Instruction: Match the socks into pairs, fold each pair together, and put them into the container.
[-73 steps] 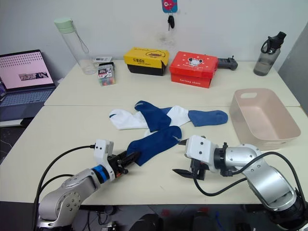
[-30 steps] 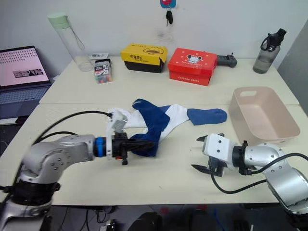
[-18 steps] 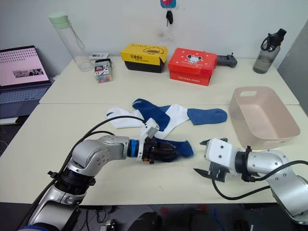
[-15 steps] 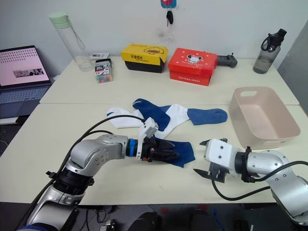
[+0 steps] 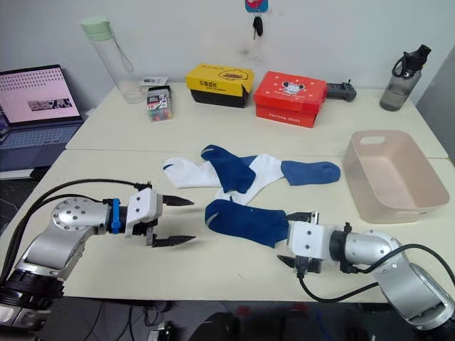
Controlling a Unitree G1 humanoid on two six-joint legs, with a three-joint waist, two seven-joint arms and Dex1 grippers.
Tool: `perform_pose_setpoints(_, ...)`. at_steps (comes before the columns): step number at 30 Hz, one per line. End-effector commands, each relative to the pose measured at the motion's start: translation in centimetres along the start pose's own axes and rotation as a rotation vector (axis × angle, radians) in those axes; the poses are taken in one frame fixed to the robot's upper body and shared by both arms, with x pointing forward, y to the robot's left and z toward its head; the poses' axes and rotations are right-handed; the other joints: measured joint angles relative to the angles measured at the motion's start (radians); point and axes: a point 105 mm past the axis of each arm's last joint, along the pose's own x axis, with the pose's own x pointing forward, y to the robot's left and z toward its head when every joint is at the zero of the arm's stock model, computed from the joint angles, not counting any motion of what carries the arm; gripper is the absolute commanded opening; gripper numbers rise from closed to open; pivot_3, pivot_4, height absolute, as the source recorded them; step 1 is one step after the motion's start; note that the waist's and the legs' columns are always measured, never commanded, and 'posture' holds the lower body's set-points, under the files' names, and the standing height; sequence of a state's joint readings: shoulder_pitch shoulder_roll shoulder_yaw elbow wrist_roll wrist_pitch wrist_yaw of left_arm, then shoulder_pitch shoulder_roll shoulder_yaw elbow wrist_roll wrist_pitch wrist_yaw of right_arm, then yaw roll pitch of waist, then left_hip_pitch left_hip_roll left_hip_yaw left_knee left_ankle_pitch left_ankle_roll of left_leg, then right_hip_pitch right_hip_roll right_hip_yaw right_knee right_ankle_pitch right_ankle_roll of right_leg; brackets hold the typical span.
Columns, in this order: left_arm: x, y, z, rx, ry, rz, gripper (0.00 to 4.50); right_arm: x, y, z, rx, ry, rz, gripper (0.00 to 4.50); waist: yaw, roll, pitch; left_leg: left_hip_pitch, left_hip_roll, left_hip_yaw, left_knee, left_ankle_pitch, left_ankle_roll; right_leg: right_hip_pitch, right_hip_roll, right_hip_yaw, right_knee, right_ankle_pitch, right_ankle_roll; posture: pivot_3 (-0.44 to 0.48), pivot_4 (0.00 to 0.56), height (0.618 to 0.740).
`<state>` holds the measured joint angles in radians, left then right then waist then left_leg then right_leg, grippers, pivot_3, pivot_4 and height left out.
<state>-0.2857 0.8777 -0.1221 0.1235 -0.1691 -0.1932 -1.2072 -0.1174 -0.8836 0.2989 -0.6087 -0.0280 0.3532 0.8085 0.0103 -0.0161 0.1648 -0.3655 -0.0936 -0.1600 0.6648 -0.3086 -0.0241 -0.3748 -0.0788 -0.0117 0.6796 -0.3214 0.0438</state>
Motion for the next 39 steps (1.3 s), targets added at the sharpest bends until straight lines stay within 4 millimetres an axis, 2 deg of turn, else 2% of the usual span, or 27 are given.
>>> perform_pose_setpoints(1, 1.2, 0.4, -0.4, 0.194, 0.014, 0.033, 4.47, 0.6, -0.1, -0.3, -0.088, -0.001, -0.027, 4.50, 0.000, 0.000, 0.000, 0.000, 0.000, 0.000, 0.000, 0.000, 0.000, 0.000, 0.000, 0.000, 0.000, 0.000, 0.000, 0.000, 0.150, 0.726)
perform_pose_setpoints(4, 2.5, 1.2, -0.5, 0.265, -0.013, 0.086, 4.47, 1.3, -0.1, -0.8, -0.111, 0.001, -0.032, 4.50, 0.004, 0.000, 0.000, 0.000, 0.000, 0.000, 0.000, 0.000, 0.000, 0.001, 0.000, -0.001, 0.001, 0.000, 0.000, 0.000, 0.150, 0.726)
perform_pose_setpoints(8, 4.1, 1.2, -0.8, 0.337, -0.017, 0.074, 4.47, 2.6, -0.4, -1.0, -0.122, -0.010, -0.040, 4.50, -0.003, 0.000, -0.002, 0.001, 0.000, 0.000, 0.001, 0.000, 0.000, 0.001, 0.000, 0.000, 0.001, 0.000, 0.001, 0.000, 0.150, 0.726)
perform_pose_setpoints(9, 4.4, 1.1, -1.0, 0.348, -0.014, 0.063, 4.49, 2.9, -0.4, -1.0, -0.122, -0.012, -0.039, 4.31, -0.004, 0.000, -0.002, 0.002, 0.000, 0.000, 0.001, 0.000, 0.000, 0.001, 0.001, 0.000, 0.002, 0.000, 0.001, 0.000, 0.150, 0.726)
perform_pose_setpoints(10, 4.7, 0.9, -1.3, 0.362, -0.004, 0.043, 4.30, 3.1, -0.4, -1.0, -0.123, -0.013, -0.038, 4.11, -0.003, 0.000, -0.003, 0.002, 0.000, 0.000, 0.001, 0.000, 0.000, 0.001, 0.001, 0.000, 0.002, 0.000, 0.001, 0.000, 0.150, 0.726)
perform_pose_setpoints(12, 4.9, 0.5, -1.8, 0.382, 0.007, 0.013, 3.88, 3.6, -0.4, -0.9, -0.124, -0.019, -0.039, 3.61, -0.003, 0.001, -0.006, 0.002, 0.000, 0.000, 0.001, 0.000, 0.000, 0.002, 0.001, 0.000, 0.002, 0.000, 0.001, 0.000, 0.150, 0.726)
perform_pose_setpoints(17, 5.3, -0.1, -1.9, 0.381, -0.020, -0.026, 2.33, 4.0, -0.6, -0.5, -0.098, -0.048, -0.050, 1.89, -0.004, 0.003, -0.007, 0.003, 0.000, 0.000, 0.001, 0.001, 0.000, 0.002, 0.001, 0.000, 0.003, 0.001, 0.001, 0.000, 0.150, 0.726)
perform_pose_setpoints(22, 4.7, -1.2, -1.4, 0.251, -0.077, -0.092, 0.66, 3.9, -0.3, -0.4, -0.032, -0.080, -0.052, 0.07, -0.011, 0.003, -0.007, 0.002, 0.000, -0.001, 0.001, 0.001, 0.000, 0.001, 0.001, 0.000, 0.002, 0.001, 0.001, 0.000, 0.150, 0.726)
perform_pose_setpoints(24, 4.2, -1.8, -1.6, 0.213, -0.069, -0.129, 0.05, 3.7, -0.3, -0.3, -0.013, -0.093, -0.053, 0.00, -0.014, 0.003, -0.007, 0.002, 0.000, -0.001, 0.001, 0.000, 0.000, 0.000, 0.001, 0.000, 0.002, 0.001, 0.001, 0.000, 0.150, 0.726)
perform_pose_setpoints(26, 3.9, -2.2, -1.5, 0.157, -0.072, -0.150, 0.05, 3.5, -0.4, -0.1, 0.011, -0.108, -0.055, 0.00, -0.017, 0.003, -0.007, 0.002, 0.000, -0.001, 0.001, 0.000, 0.000, 0.000, 0.002, 0.001, 0.002, 0.001, 0.001, 0.000, 0.150, 0.726)
perform_pose_setpoints(27, 3.5, -2.3, -1.4, 0.062, -0.071, -0.167, 0.05, 3.3, -0.4, 0.2, 0.044, -0.125, -0.052, 0.00, -0.019, 0.003, -0.007, 0.002, 0.000, -0.001, 0.001, 0.001, 0.000, 0.000, 0.002, 0.001, 0.002, 0.001, 0.001, 0.000, 0.150, 0.726)
perform_pose_setpoints(30, 2.1, -2.5, 0.4, -0.203, -0.088, -0.247, 0.05, 2.3, 0.6, 1.0, 0.175, -0.176, 0.011, 0.00, -0.031, 0.003, -0.007, 0.001, 0.001, -0.001, 0.000, 0.000, 0.000, 0.000, 0.002, 0.001, 0.003, 0.000, 0.001, 0.000, 0.150, 0.726)
perform_pose_setpoints(32, 1.2, -2.9, 1.6, -0.286, -0.086, -0.309, 0.05, 1.6, 1.1, 1.4, 0.231, -0.193, 0.047, 0.00, -0.035, 0.003, -0.006, 0.001, 0.002, -0.002, 0.000, 0.000, 0.000, 0.000, 0.003, 0.001, 0.003, 0.000, 0.001, 0.000, 0.150, 0.726)
perform_pose_setpoints(36, -2.2, -4.9, 3.9, -0.550, -0.056, -0.502, 0.05, -0.7, 2.6, 3.4, 0.448, -0.243, 0.172, 0.00, -0.040, 0.003, -0.006, 0.001, 0.002, -0.002, 0.000, 0.000, 0.000, 0.000, 0.003, 0.001, 0.003, 0.000, 0.001, 0.000, 0.150, 0.726)
perform_pose_setpoints(39, -3.5, -5.7, 4.8, -0.700, -0.080, -0.574, 0.05, -2.2, 3.6, 4.5, 0.584, -0.251, 0.276, 0.00, -0.039, 0.004, -0.005, 0.002, 0.002, -0.003, -0.001, 0.000, 0.001, 0.001, 0.004, 0.001, 0.002, 0.000, 0.000, 0.000, 0.150, 0.726)
